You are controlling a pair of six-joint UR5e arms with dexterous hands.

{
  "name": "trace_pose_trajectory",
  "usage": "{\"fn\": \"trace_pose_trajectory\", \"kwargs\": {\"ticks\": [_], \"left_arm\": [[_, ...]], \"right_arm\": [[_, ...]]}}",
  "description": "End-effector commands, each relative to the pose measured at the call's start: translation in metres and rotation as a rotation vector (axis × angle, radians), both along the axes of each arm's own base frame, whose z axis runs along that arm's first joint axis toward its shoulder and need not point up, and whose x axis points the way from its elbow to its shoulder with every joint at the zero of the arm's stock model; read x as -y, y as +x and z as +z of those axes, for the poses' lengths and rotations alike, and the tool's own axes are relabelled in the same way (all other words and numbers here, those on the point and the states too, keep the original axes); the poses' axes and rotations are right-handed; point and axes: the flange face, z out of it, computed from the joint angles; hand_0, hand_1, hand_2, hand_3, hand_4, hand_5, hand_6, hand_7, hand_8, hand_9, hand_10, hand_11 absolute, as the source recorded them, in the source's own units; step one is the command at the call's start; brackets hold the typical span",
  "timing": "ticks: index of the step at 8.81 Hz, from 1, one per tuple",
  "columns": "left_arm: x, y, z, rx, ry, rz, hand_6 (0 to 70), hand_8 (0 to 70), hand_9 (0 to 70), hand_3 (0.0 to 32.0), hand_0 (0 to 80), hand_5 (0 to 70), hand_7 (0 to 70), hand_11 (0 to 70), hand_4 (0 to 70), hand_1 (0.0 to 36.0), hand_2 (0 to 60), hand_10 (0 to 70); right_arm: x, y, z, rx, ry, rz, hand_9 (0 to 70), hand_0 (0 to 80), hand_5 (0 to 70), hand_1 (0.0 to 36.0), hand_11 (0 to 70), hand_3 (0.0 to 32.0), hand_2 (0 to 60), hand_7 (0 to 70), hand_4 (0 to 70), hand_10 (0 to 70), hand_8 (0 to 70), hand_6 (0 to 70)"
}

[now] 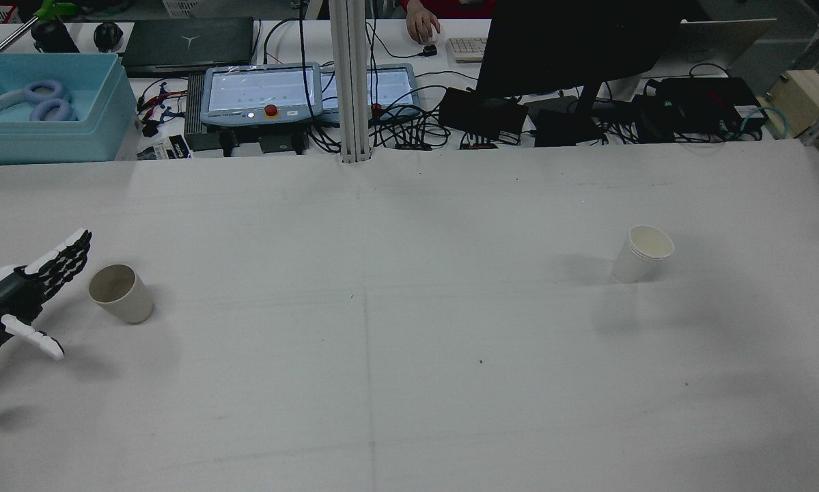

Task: Pour water
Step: 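Reach the left hand toward the white paper cup nearest it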

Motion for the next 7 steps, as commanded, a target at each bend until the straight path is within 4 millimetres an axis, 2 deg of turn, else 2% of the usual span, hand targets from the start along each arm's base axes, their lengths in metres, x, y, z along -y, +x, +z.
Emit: {"fn": "trace_pose_trajectory", "kwargs": {"ticks": [1,3,5,7], "left_arm": [[-0.006,0.026,0.007,-0.106,-0.004,-0.085,0.0,0.0,0.0,7.8,61.4,0.0,0.0,0.0,5.0,14.2,0.0,0.0],[-0.012,0.046,0.009,-0.082,-0.019,-0.063,0.0,0.0,0.0,3.8,62.4,0.0,0.0,1.0,8.1,15.2,0.0,0.0],[-0.006,0.057,0.004,-0.075,-0.026,-0.06,0.0,0.0,0.0,7.0,61.3,0.0,0.0,0.0,6.3,14.1,0.0,0.0],[-0.001,0.064,-0.002,-0.066,-0.034,-0.06,0.0,0.0,0.0,6.0,62.8,0.0,0.0,0.0,6.7,15.4,0.0,0.0]], "right_arm": [[0.0,0.002,0.0,0.0,0.001,0.003,4.1,47.4,11.9,6.5,0.0,0.0,0.0,15.2,24.8,0.0,3.6,8.7],[-0.005,0.003,0.003,0.0,-0.007,0.006,4.1,47.6,12.1,6.6,0.0,0.0,0.0,15.4,25.3,0.0,3.6,9.1],[-0.007,0.003,0.004,-0.001,-0.01,0.007,4.2,47.3,11.7,6.4,0.0,0.0,0.0,15.0,24.2,0.0,3.7,8.7],[-0.008,0.003,0.005,-0.001,-0.011,0.007,4.4,47.2,11.5,6.2,0.0,0.0,0.0,15.0,23.9,0.0,3.8,8.8]]}}
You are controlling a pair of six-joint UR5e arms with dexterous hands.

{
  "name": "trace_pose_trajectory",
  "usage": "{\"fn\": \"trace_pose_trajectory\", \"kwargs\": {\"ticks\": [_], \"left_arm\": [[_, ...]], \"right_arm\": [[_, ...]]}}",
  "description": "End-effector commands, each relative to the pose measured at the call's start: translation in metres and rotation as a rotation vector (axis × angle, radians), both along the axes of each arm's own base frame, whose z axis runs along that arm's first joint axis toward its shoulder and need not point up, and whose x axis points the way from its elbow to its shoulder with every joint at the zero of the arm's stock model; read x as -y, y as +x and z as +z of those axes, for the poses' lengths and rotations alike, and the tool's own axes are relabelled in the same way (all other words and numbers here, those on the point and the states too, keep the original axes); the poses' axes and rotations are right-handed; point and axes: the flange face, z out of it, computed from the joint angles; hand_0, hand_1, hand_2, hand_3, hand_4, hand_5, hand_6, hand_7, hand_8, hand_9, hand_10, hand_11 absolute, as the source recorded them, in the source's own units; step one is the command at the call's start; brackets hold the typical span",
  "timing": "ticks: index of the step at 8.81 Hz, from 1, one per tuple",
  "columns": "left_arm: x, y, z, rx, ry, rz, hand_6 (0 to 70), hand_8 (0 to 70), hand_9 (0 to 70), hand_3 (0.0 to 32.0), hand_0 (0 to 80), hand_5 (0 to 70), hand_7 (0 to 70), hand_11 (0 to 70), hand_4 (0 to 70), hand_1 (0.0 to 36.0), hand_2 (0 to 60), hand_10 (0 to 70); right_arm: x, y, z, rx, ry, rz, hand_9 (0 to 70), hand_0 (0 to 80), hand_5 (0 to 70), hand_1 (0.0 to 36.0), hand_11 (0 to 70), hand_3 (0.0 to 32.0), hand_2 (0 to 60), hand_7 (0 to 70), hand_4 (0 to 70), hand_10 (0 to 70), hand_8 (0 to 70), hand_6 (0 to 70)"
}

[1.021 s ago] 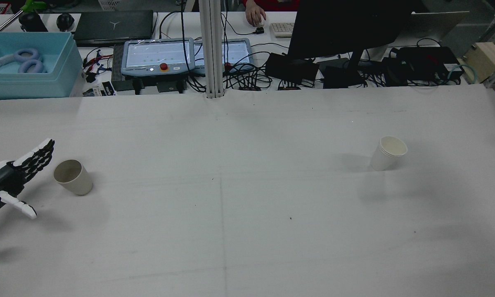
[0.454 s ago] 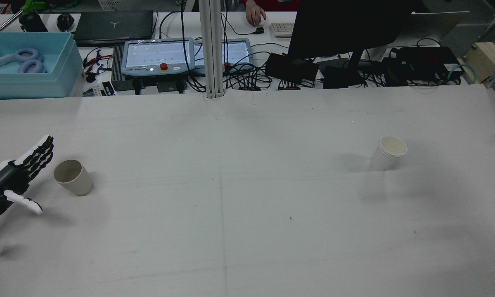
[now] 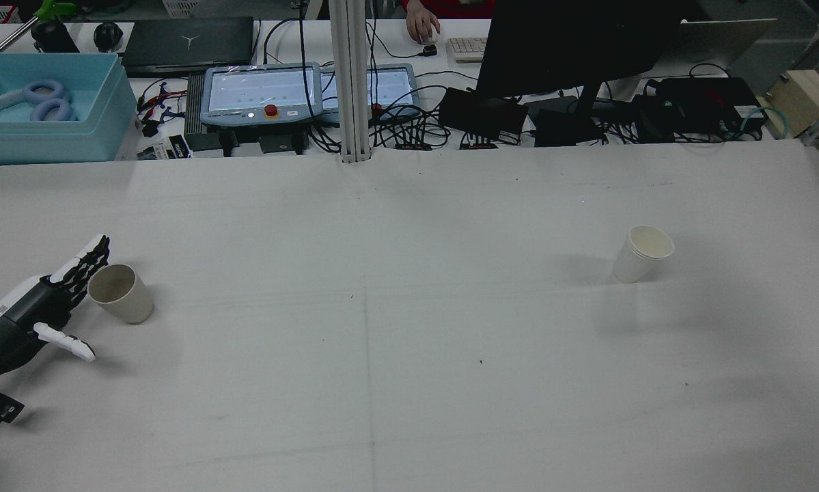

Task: Pour water
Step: 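Wrap the left hand fingers around the side of the cup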

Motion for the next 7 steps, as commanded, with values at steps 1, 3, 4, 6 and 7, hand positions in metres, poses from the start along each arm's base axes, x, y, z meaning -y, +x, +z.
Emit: {"fn": "trace_pose_trajectory", "kwargs": {"ticks": [1,3,4,6,7], "left_arm": [[0.007,0.012,-0.009,0.015,-0.014,0.001,0.0,0.0,0.0,5.2,63.4,0.0,0.0,0.0,7.5,15.7,0.0,0.0],[0.012,0.019,-0.016,0.019,-0.016,0.003,0.0,0.0,0.0,4.6,63.9,0.0,0.1,0.0,7.8,16.1,0.0,0.0],[0.012,0.019,-0.016,0.024,-0.02,0.003,0.0,0.0,0.0,5.0,63.6,0.0,0.0,0.0,7.5,16.0,0.0,0.0],[0.012,0.018,-0.016,0.029,-0.024,0.003,0.0,0.0,0.0,5.0,64.3,0.0,0.2,0.0,7.6,16.6,0.0,0.0],[0.012,0.018,-0.015,0.033,-0.026,0.003,0.0,0.0,0.0,4.6,65.3,0.0,0.3,0.0,8.1,17.0,0.0,0.0]], "right_arm": [[-0.002,0.001,0.001,0.0,-0.002,0.002,4.3,47.2,11.3,6.1,0.0,0.0,0.0,14.7,23.3,0.0,3.7,8.5],[-0.004,0.002,0.002,0.0,-0.001,0.005,4.3,47.1,10.9,5.9,0.0,0.0,0.0,14.3,22.1,0.0,3.7,8.0],[-0.011,0.003,0.005,0.006,-0.009,0.006,4.2,47.1,10.7,6.0,0.0,0.0,0.0,14.2,21.9,0.0,3.5,7.7],[-0.016,0.005,0.007,0.008,-0.012,0.008,3.9,47.1,10.5,5.9,0.0,0.0,0.0,13.6,20.8,0.0,3.4,7.2],[-0.017,0.005,0.005,0.009,-0.009,0.008,3.9,47.1,10.4,5.8,0.0,0.0,0.0,13.4,20.2,0.0,3.4,6.7]]}}
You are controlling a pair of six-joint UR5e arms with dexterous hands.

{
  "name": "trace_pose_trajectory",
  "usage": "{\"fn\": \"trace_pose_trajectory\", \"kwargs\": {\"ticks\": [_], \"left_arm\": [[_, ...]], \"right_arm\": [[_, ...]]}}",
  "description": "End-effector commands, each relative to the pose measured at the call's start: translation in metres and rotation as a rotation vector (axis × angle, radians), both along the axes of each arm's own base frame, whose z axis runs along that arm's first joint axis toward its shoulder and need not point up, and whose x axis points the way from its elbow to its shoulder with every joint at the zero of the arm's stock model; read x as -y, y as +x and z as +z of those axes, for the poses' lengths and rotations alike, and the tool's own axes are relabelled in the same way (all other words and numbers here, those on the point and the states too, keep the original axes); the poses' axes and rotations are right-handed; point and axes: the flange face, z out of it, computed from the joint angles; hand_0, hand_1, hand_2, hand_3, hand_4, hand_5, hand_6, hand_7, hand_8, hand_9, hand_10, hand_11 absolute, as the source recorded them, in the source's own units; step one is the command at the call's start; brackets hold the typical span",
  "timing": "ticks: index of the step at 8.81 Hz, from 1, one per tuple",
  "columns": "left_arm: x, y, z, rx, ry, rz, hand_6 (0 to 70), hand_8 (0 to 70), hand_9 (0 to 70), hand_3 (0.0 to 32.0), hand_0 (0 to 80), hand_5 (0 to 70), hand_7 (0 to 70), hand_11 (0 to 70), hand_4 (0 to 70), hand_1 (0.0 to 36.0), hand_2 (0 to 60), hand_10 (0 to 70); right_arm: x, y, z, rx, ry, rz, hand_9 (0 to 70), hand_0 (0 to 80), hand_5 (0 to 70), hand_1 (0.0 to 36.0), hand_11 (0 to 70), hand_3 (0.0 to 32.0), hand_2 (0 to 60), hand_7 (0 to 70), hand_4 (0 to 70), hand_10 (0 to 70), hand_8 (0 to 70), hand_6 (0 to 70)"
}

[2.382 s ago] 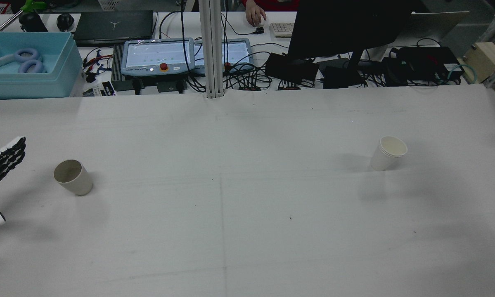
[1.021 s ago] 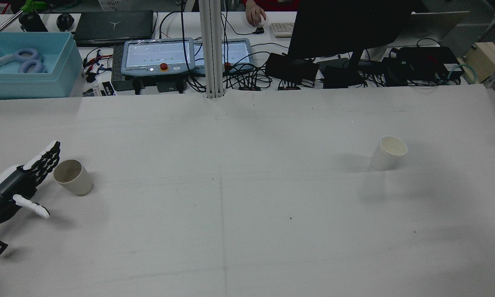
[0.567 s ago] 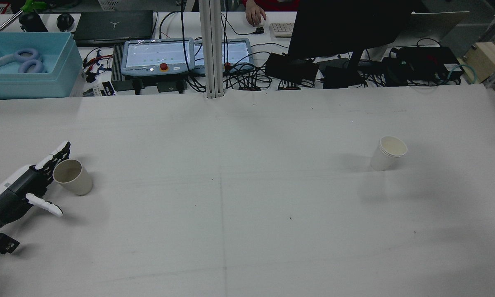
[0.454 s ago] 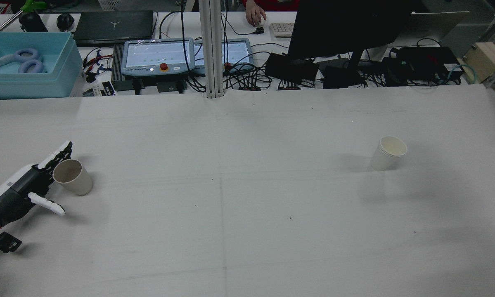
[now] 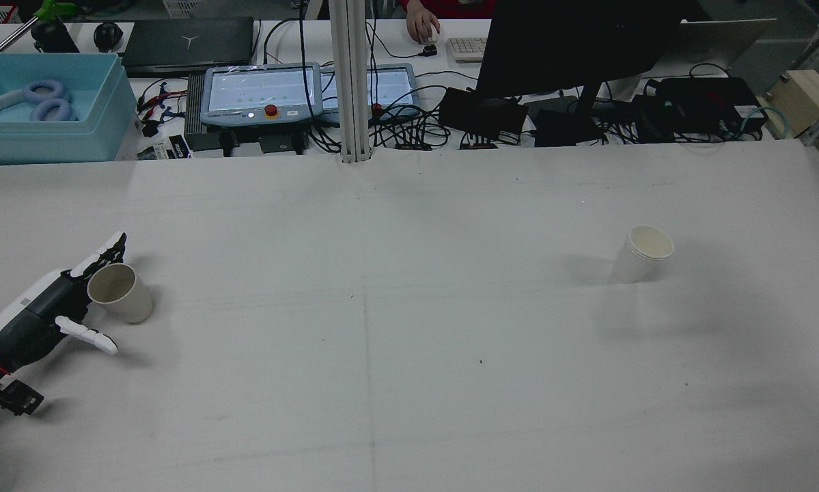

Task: Pour water
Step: 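Wrap the left hand fingers around the side of the cup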

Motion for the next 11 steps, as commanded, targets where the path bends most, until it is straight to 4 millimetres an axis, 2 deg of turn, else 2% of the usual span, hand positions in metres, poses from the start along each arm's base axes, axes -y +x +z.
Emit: {"fn": "trace_pose_trajectory", "kwargs": {"ticks": [1,6,10,11], "left_arm": [[0.001,0.002,-0.001,0.009,-0.006,0.001,0.0,0.0,0.0,4.6,66.1,0.0,0.3,0.0,8.1,17.2,0.0,0.0],[0.013,0.018,-0.02,0.008,-0.012,0.007,0.0,0.0,0.0,2.4,68.6,0.0,1.2,0.0,9.4,17.8,0.0,0.0],[0.016,0.024,-0.026,0.01,-0.016,0.007,0.0,0.0,0.0,1.2,69.2,0.0,1.8,0.0,10.4,17.6,0.0,0.0],[0.017,0.024,-0.021,0.013,-0.019,0.004,0.0,0.0,0.0,0.4,69.0,0.0,2.1,0.0,11.0,17.6,0.0,0.0]], "right_arm": [[-0.007,0.001,-0.001,0.002,0.0,0.002,3.8,47.1,10.2,5.8,0.0,0.0,0.0,13.3,19.8,0.0,3.4,6.7],[-0.015,0.004,0.0,0.007,-0.005,0.009,3.8,47.0,9.9,5.8,0.0,0.0,0.0,12.6,18.5,0.0,3.2,5.9],[-0.014,0.004,0.001,0.007,-0.006,0.01,3.9,46.9,9.9,5.7,0.0,0.0,0.0,12.7,17.8,0.0,3.3,6.0],[-0.013,0.004,0.001,0.007,-0.006,0.01,4.0,46.7,9.8,5.6,0.0,0.0,0.0,12.6,17.8,0.0,3.4,6.0]]}}
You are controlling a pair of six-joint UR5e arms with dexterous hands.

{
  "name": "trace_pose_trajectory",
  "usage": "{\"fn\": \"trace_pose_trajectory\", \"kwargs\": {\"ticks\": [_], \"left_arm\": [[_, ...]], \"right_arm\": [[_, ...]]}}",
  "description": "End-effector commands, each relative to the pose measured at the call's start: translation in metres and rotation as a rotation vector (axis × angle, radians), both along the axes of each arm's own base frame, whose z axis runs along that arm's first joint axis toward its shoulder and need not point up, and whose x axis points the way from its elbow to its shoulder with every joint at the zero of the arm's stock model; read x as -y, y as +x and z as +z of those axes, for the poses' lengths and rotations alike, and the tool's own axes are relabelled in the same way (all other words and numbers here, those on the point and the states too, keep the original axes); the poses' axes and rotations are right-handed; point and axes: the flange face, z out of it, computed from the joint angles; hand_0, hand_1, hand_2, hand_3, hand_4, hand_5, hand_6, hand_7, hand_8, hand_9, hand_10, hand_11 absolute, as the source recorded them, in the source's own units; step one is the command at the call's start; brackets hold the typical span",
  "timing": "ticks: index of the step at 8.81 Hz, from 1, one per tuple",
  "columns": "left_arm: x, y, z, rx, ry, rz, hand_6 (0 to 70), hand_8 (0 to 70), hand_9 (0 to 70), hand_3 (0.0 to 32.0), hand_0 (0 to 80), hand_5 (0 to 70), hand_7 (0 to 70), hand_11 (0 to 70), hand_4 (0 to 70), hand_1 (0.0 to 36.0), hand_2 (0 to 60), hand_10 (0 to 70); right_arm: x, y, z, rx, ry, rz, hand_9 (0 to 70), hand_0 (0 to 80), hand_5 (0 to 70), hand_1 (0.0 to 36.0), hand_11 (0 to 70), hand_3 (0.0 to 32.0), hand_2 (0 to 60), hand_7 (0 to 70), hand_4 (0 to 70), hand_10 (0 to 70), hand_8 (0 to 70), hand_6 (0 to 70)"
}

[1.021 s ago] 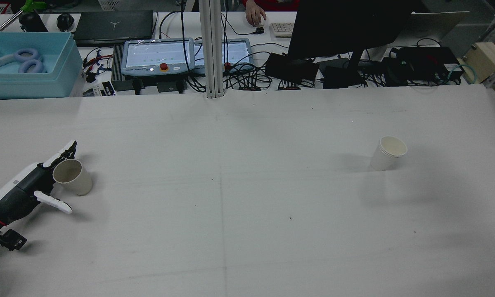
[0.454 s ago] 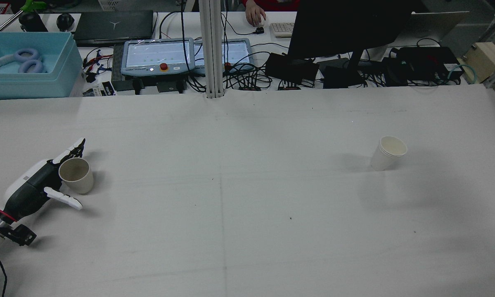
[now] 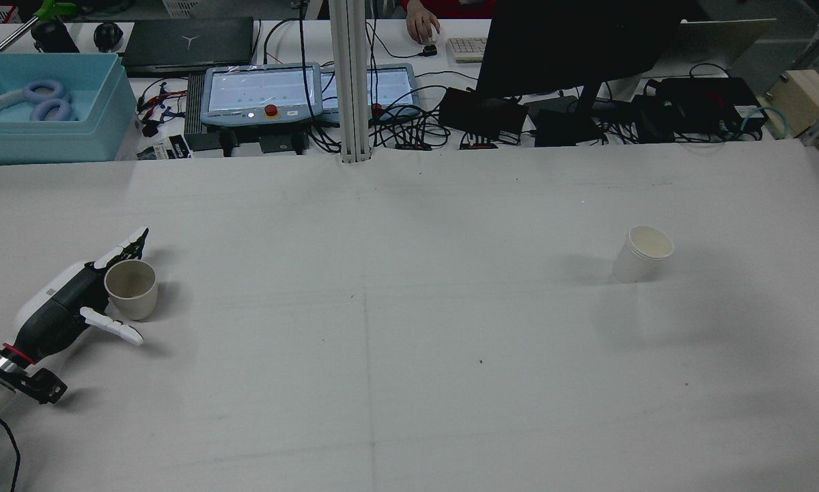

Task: Pour water
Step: 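Wrap the left hand fingers around the side of the cup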

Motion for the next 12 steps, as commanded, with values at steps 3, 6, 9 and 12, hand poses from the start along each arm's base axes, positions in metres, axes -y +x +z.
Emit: {"fn": "trace_pose_trajectory", "kwargs": {"ticks": [3,6,9,12], "left_arm": [[0.0015,-0.0039,0.0114,-0.008,-0.016,-0.003,0.0,0.0,0.0,2.0,65.9,0.0,1.2,0.0,9.6,16.8,0.0,0.0],[0.0007,-0.0063,0.0157,-0.009,-0.047,0.005,0.0,0.0,0.0,2.4,65.9,0.0,1.2,0.0,9.7,16.9,0.0,0.0],[0.001,-0.003,0.0151,0.004,-0.055,0.007,0.0,0.0,0.0,1.8,65.9,0.0,1.6,0.0,10.4,16.9,0.0,0.0],[0.0017,0.0005,0.0128,0.016,-0.064,0.009,0.0,0.0,0.0,0.0,68.6,4.4,1.1,0.0,18.5,17.5,0.0,0.0]], "right_arm": [[0.001,0.0001,0.0016,0.0,-0.002,0.001,4.1,46.5,9.5,5.2,0.0,0.0,0.0,12.5,17.2,0.0,3.5,5.7],[0.0022,0.0,0.002,0.0,-0.002,0.001,4.1,46.4,9.5,5.2,0.0,0.0,0.0,12.7,17.4,0.0,3.4,5.9],[0.0037,-0.0001,0.0017,0.0,-0.002,0.001,4.1,46.4,9.7,5.1,0.0,0.0,0.0,12.5,17.5,0.0,3.4,6.0],[0.004,0.0001,0.0026,0.0,-0.004,0.002,4.2,46.3,9.4,4.9,0.0,0.0,0.0,12.1,16.7,0.0,3.5,5.4]]}}
